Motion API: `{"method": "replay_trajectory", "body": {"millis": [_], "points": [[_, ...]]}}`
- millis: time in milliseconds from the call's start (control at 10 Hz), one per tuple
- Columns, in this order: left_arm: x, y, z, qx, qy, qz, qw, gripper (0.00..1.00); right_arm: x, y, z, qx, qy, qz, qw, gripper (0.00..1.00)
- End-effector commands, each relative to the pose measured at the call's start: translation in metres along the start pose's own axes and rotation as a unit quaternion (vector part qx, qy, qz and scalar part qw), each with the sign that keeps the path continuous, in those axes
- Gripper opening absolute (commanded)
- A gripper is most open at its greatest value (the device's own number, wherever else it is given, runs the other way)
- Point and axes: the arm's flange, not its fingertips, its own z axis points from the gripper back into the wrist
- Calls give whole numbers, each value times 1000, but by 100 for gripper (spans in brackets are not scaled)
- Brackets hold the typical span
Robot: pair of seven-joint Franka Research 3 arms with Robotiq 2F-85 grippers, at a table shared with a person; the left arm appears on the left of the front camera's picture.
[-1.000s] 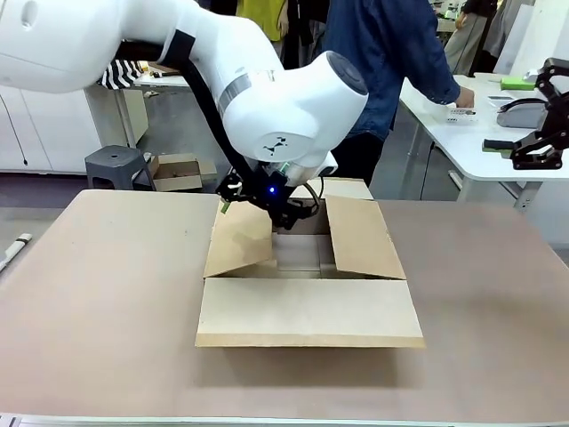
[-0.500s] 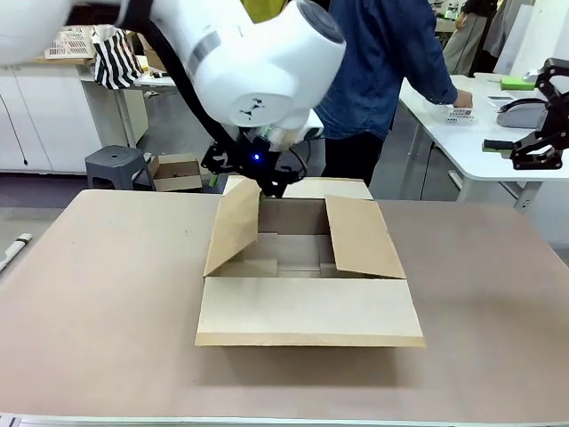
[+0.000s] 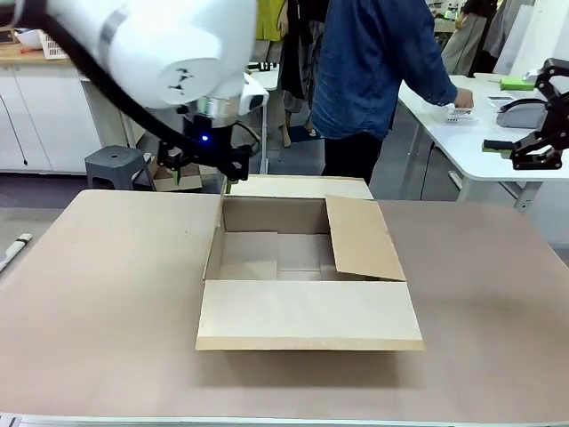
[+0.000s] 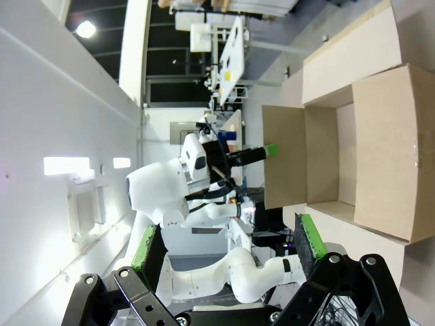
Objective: Pack the gift set into the box.
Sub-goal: Place both hands on the side flaps of the Package Box and spread them outward.
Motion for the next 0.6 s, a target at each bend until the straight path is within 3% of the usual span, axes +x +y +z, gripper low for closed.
{"method": "replay_trajectory", "body": {"millis": [0, 500], "points": [[-22, 43, 6, -70, 3, 15, 997, 100, 0, 4, -3, 12, -4, -9, 1000, 100], [-28, 97, -17, -192, 19, 53, 980, 100, 0, 4, -3, 12, -4, -9, 1000, 100]]}}
